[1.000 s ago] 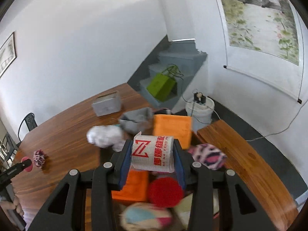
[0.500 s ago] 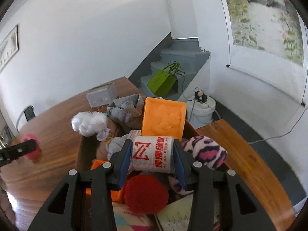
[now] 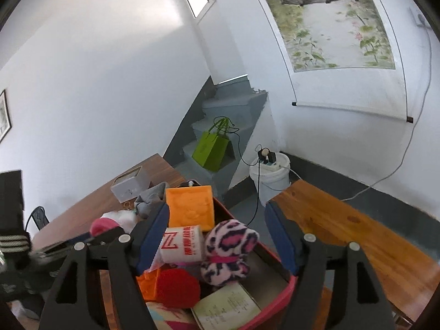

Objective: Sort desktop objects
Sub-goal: 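Carry the cup into the pink box with right tool while left tool drops the knot there, then grasp the pink leopard-print plush with left tool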

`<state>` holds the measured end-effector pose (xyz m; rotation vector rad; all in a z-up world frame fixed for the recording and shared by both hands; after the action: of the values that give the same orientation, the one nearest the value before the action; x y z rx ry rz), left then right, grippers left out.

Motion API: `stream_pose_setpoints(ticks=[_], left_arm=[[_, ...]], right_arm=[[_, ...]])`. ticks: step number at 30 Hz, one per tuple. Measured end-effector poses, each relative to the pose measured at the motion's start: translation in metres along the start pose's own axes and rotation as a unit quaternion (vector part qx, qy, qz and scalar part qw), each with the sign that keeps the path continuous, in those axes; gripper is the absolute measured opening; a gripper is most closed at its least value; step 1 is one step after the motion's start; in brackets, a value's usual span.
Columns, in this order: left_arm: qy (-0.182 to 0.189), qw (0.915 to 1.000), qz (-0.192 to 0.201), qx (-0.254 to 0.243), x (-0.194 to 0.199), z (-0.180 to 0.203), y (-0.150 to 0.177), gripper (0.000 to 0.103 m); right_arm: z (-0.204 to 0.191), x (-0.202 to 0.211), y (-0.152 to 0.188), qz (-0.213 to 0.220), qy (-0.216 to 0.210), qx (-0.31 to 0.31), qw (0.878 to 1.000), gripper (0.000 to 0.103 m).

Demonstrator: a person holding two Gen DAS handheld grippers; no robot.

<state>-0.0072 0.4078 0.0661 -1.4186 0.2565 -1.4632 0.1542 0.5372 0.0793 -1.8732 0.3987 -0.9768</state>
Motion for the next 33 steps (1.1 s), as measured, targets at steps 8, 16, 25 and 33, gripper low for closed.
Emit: stream_pose_setpoints(ticks=[8,16,25,33], left_arm=[[-0.002,0.9998,0.014,0.015,0.013,-0.016,0.005,0.080],[-0.114,0.9880,0.061,0.083,0.059,-0.091,0.017,0.080],[-0.321,0.9049,0.097,0.262,0.122,-0.242,0.059,0.081],[-0.367,0.8883,0.046,0.272,0.106,-0.294,0.073,0.081]], right_arm=[[-0.007,0.009,0.002,0.017,-0.002,0.020,1.000,0.075],[-0.009,0.011,0.005,0.026,0.000,0.028,0.999,0.076],[-0.028,0.013,0.014,0.036,0.000,0.067,0.997,0.077],[-0.027,0.008,0.016,0.032,0.004,0.070,0.997,0.077]])
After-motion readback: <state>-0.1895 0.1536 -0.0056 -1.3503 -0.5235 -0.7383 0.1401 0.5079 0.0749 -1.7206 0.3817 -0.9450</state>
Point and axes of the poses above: each gripper's, at about its wrist camera, not at the fingertips, and x roughly against the way its jaws point, z to its right, y to its underside, the point moved 3 cm from there along -x, roughly the way its jaws point, and after that the axes turned 11 degrees about y, right-handed, at the moved point
